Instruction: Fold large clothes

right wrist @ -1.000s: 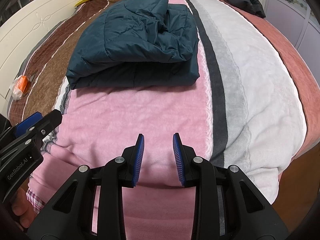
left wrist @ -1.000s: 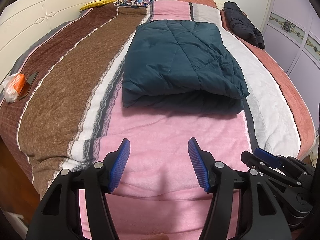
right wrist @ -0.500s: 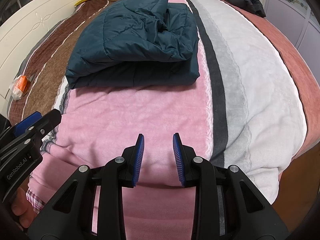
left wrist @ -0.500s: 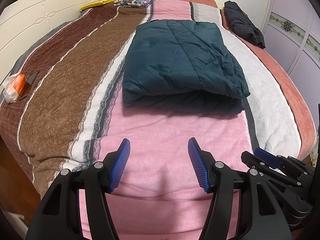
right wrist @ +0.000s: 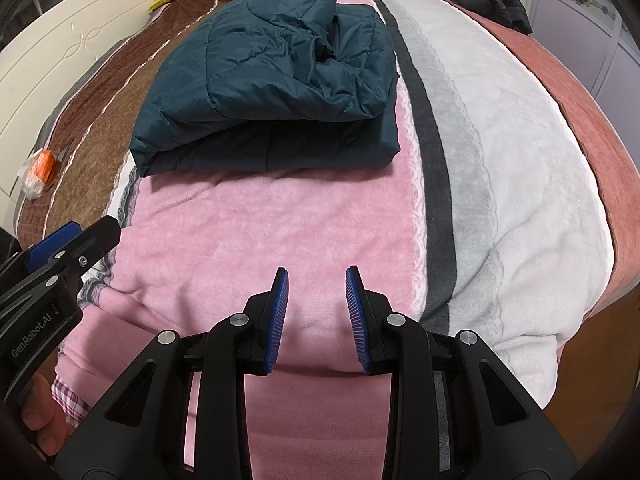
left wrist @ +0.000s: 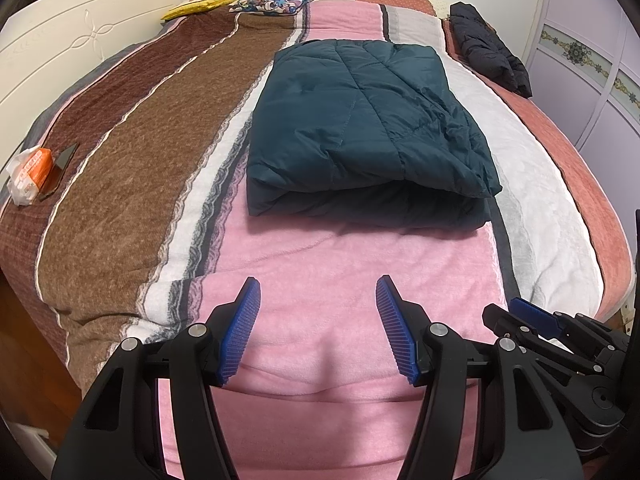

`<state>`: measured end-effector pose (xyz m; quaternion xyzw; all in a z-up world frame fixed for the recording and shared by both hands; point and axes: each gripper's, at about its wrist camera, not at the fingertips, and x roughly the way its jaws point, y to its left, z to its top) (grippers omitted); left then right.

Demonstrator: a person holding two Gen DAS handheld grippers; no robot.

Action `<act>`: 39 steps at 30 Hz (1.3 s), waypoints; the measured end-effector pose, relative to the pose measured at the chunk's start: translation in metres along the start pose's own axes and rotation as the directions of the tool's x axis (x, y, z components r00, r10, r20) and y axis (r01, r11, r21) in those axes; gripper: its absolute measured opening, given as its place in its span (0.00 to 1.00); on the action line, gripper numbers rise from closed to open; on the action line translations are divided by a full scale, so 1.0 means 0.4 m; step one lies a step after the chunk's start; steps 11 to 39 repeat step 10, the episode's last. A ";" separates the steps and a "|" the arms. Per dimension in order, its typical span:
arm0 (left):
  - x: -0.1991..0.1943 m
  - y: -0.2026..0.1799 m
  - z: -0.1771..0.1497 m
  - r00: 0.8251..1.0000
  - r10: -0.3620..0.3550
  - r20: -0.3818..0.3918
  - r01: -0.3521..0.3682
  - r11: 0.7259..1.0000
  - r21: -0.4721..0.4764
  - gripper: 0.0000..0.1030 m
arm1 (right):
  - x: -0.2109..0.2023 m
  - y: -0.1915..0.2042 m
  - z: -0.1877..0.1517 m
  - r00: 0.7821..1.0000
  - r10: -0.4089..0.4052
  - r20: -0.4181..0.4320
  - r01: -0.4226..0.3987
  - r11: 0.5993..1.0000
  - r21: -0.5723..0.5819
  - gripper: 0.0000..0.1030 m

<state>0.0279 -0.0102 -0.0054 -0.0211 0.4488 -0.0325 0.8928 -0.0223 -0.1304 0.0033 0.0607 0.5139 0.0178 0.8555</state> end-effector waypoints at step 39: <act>0.001 0.005 -0.003 1.000 0.004 -0.007 -0.004 1.000 0.001 0.57 | 0.002 -0.003 0.005 1.000 0.002 -0.004 -0.002 1.000 -0.004 0.29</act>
